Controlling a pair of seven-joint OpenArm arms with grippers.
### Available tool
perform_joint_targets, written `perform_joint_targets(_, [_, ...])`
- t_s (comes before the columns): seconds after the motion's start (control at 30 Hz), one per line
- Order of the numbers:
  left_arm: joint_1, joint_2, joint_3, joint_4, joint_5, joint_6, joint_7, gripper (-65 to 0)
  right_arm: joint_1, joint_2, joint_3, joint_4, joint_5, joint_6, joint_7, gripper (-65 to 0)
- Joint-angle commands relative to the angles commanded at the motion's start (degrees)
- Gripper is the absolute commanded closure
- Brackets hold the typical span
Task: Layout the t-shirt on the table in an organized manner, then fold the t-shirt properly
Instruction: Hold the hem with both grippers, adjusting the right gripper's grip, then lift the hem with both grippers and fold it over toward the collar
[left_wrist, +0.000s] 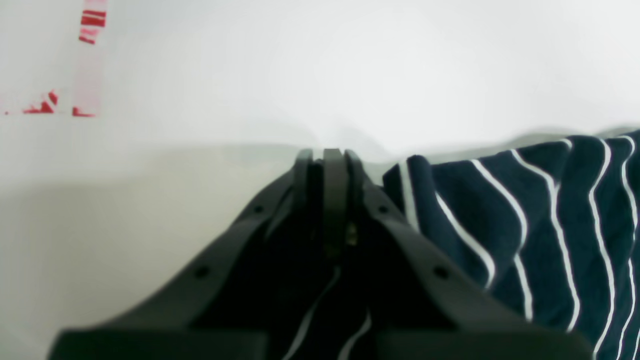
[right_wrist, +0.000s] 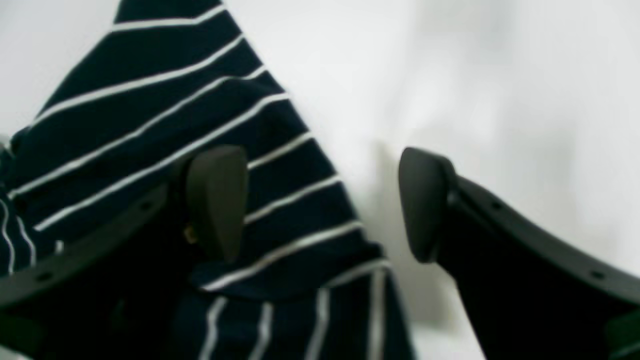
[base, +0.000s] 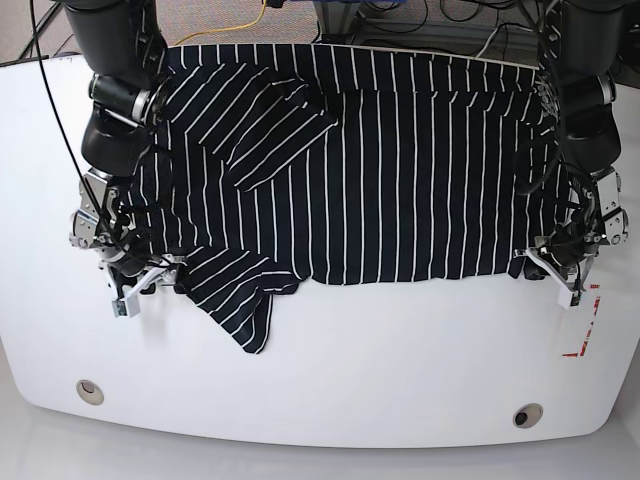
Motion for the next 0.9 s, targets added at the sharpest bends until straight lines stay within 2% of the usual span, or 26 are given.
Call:
perform_joint_targets(0.33, [0.0,0.1,0.0,0.0,0.0,0.0,0.1,0.0,-2.5,-0.4,0.0,0.0,0.1,0.00,0.0,-45.0])
perform_joint_targets(0.47, [0.0,0.1,0.0,0.1,0.0,0.0,0.1,0.0,-3.6,-2.7,0.0,0.3,0.1,0.00,0.0,-44.7])
perform_joint_targets(0.63, [0.0,0.1,0.0,0.3,0.0,0.0,0.1,0.0,-3.9,-3.9,0.0,0.4,0.1,0.00,-0.1,-44.5])
perform_joint_targets(0.77, [0.0,0.1,0.0,0.3,0.0,0.0,0.1,0.0,-3.9,-5.4,-2.5,0.4,0.4,0.00,-1.2,-44.5])
perform_joint_targets(0.9, [0.0,0.1,0.0,0.3,0.0,0.0,0.1,0.0,-3.4,-5.5,-4.8,1.2,0.6,0.00,-1.3,-44.4])
